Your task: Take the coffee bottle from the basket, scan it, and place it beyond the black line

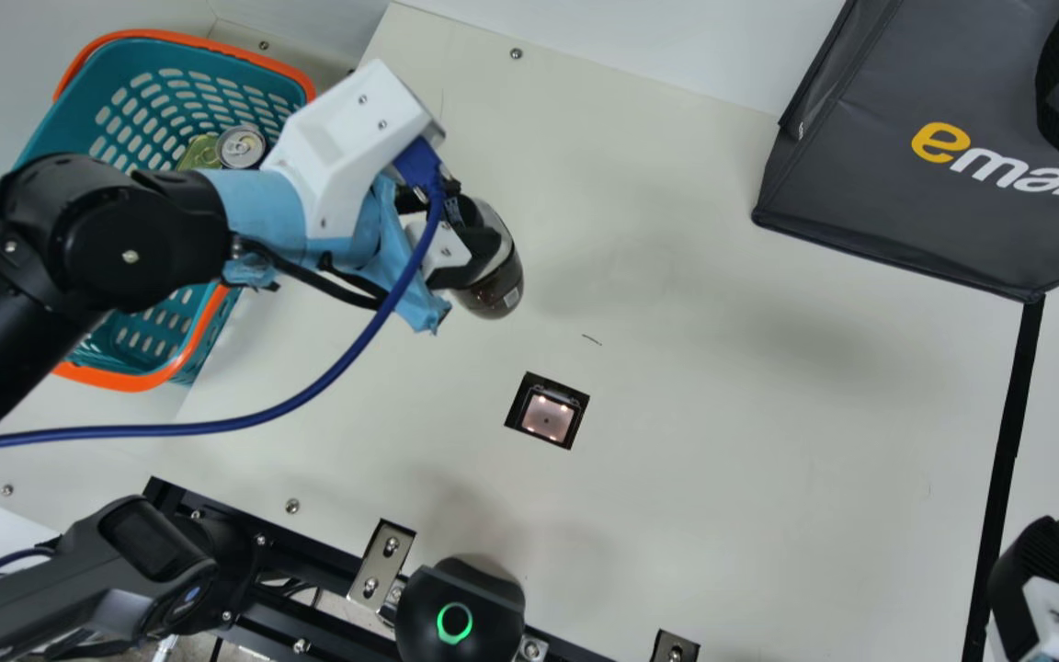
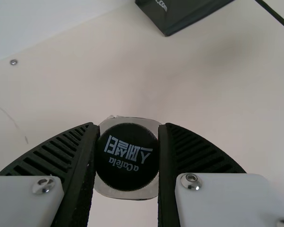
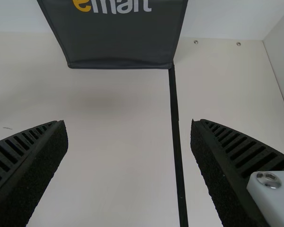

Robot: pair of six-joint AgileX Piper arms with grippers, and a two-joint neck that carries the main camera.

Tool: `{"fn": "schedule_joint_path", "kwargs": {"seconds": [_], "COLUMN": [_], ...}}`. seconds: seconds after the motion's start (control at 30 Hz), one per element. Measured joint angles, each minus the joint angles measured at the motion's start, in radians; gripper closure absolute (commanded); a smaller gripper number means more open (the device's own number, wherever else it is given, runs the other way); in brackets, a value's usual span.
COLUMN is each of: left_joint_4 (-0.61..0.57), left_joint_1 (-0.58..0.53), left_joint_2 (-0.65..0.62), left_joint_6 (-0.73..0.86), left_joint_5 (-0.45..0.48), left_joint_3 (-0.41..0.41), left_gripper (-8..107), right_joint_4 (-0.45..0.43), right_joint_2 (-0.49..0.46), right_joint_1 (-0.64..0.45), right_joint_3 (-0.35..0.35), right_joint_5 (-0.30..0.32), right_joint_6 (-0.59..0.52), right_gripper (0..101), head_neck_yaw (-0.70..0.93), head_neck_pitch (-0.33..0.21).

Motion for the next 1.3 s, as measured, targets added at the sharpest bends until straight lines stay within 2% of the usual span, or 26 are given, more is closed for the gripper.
{"fn": "schedule_joint_path", "kwargs": {"seconds": [0.33,0.67,1.3], "left_joint_4": [-0.029,-0.053,-0.104], "left_joint_1": [-0.023,-0.037,-0.005], "left_joint_2": [0.044,0.099,0.153], "left_joint_6": [0.045,0.077,0.159], "left_joint_5": [-0.036,-0.061,-0.088], "left_joint_3": [0.038,0.034,0.057], "left_gripper": [89,89,89], "right_joint_4": [0.000,0.000,0.000], "right_joint_2": [0.000,0.000,0.000], "right_joint_1": [0.000,0.000,0.000], "right_joint_3": [0.000,0.000,0.000], "right_joint_5": [-0.001,-0.001,-0.001], "right_joint_6": [0.000,0.000,0.000], "right_gripper": [10,10,10], "head_neck_yaw": [0.000,-0.002,0.000], "head_neck_pitch": [0.002,0.002,0.000]}}
